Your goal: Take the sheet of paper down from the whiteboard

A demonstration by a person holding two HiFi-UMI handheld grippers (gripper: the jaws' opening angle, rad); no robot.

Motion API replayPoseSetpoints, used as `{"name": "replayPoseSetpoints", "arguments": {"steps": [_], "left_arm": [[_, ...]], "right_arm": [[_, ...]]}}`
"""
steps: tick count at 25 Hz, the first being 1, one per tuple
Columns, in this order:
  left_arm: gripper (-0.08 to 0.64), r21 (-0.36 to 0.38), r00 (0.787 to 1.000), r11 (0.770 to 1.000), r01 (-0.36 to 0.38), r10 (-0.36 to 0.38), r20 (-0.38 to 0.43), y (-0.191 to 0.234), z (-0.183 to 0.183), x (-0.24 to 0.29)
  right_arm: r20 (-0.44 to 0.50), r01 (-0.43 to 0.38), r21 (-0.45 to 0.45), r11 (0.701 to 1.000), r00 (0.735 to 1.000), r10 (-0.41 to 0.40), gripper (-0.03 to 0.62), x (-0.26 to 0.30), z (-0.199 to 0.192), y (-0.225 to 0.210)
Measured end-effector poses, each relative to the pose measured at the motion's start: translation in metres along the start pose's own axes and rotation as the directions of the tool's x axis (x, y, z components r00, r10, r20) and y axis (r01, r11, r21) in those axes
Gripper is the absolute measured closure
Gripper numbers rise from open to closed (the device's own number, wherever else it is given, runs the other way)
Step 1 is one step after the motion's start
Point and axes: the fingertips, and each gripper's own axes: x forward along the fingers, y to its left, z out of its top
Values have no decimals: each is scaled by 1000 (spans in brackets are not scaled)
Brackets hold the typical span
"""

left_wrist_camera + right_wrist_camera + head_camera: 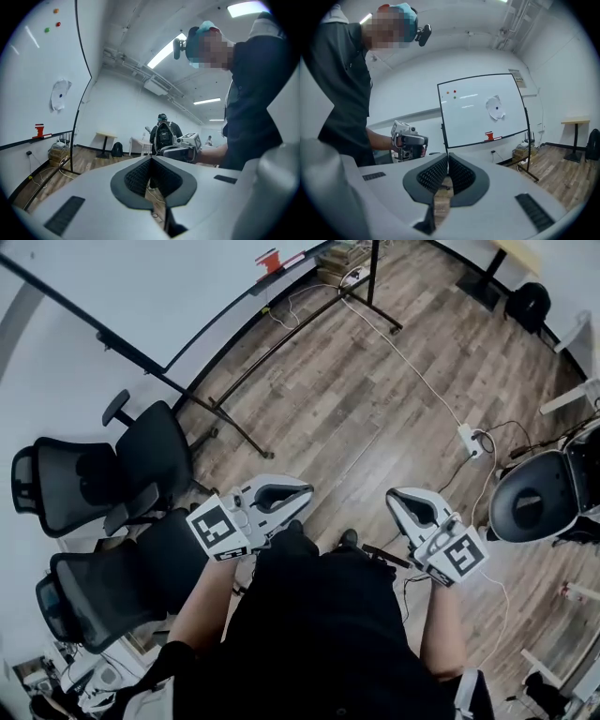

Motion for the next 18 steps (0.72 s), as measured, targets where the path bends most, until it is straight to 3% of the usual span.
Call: {"name": "replayPoseSetpoints", "arguments": {"steps": [4,7,13,18], "left_arm": [[549,57,999,998,18,-17,-29,-17,3,28],[549,50,997,999,3,0,-71,-6,-7,35],[549,12,1000,1000,-17,17,9,70,12,28],[549,20,993,999,-35,32,109,149,47,16]], "right_arm": [[-45,-27,-83,996,999,23,572,2,1,-13],[-30,-60,-64,996,998,58,572,14,0,-21],[-15,-85,-61,995,996,84,572,69,16,-55],[-76,-89,-61,994,994,84,572,130,39,-89]]}}
